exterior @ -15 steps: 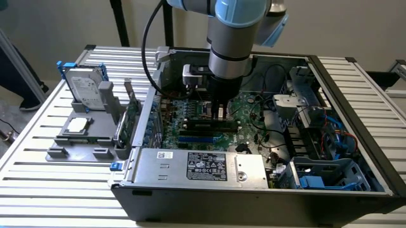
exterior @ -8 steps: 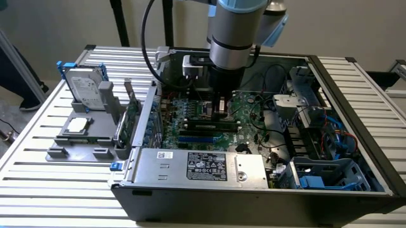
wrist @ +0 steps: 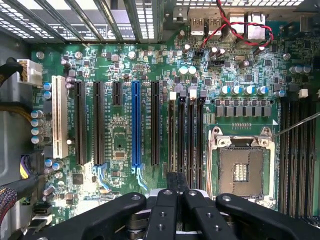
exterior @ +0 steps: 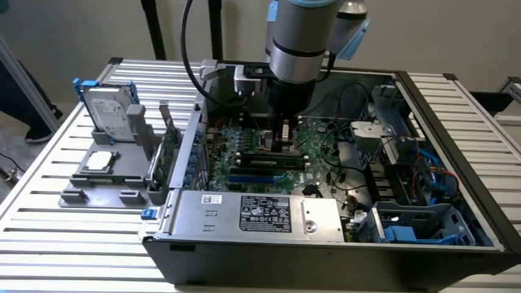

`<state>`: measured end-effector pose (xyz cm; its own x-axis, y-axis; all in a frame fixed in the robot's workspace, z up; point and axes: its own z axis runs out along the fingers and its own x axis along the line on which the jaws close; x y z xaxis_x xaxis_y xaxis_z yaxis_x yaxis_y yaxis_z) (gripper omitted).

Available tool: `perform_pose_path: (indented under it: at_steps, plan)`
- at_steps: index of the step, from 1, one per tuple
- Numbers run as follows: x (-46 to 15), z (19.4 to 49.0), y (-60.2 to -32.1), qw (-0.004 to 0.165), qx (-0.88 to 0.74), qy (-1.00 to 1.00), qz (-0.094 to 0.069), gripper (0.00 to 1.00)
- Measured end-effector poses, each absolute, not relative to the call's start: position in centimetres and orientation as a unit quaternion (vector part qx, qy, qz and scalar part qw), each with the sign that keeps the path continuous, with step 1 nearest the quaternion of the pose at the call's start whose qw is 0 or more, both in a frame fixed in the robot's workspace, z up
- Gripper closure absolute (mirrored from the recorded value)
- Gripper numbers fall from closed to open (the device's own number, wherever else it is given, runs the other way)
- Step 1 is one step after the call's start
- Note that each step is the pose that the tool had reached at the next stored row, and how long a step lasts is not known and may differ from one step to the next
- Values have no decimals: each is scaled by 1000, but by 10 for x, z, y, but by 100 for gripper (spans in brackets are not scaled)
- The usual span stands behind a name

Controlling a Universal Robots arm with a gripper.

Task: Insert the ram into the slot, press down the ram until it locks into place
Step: 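Insert the ram into the slot, then press down the ram until it locks into place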

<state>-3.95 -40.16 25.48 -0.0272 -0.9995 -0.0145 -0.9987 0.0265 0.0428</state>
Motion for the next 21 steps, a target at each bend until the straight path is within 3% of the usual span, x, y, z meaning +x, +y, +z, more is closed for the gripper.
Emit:
perform_pose_path:
  at_steps: [21]
  plan:
    - [-40, 243, -401, 10, 697, -716, -20, 89]
